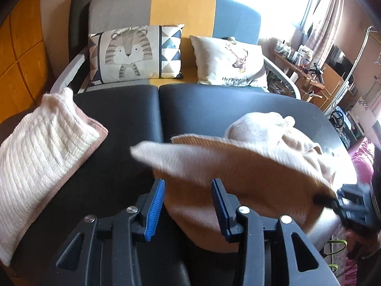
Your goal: Fold clothes
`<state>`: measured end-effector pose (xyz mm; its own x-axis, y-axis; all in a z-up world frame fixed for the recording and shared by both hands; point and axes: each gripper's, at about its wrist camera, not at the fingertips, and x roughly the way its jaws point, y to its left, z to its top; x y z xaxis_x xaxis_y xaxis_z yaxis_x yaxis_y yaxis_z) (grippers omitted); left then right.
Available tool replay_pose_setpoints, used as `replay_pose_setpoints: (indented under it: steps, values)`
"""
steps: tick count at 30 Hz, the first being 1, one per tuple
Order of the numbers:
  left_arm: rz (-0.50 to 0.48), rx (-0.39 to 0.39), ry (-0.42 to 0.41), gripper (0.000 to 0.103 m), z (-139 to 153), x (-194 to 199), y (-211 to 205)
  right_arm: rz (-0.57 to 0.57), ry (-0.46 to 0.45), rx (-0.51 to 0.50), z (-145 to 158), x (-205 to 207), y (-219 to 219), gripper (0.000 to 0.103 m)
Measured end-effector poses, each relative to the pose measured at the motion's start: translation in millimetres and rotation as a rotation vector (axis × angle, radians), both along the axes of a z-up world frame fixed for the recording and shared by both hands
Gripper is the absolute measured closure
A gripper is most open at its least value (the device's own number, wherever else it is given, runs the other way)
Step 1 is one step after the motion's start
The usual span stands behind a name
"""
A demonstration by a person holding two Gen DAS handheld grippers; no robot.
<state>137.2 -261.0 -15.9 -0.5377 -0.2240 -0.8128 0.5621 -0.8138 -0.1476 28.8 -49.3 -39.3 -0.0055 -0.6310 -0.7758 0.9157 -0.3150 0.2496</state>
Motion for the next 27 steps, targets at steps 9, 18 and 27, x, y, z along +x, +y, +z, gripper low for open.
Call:
replay_pose_setpoints:
  steps: [9, 18, 27]
  values:
    - [-0.007, -0.033, 0.015, 0.062, 19, -4, 13, -0.071, -0.033, 0.071, -8, 23, 88, 0.092]
    - [-0.027, -0.009, 0.001, 0.062, 11, -12, 22, -0.231, -0.039, -0.077, 3, 8, 100, 0.034]
    - [-0.135, -0.039, 0.001, 0.062, 13, -35, 33, -0.016, 0.077, -0.082, 10, 39, -27, 0.024]
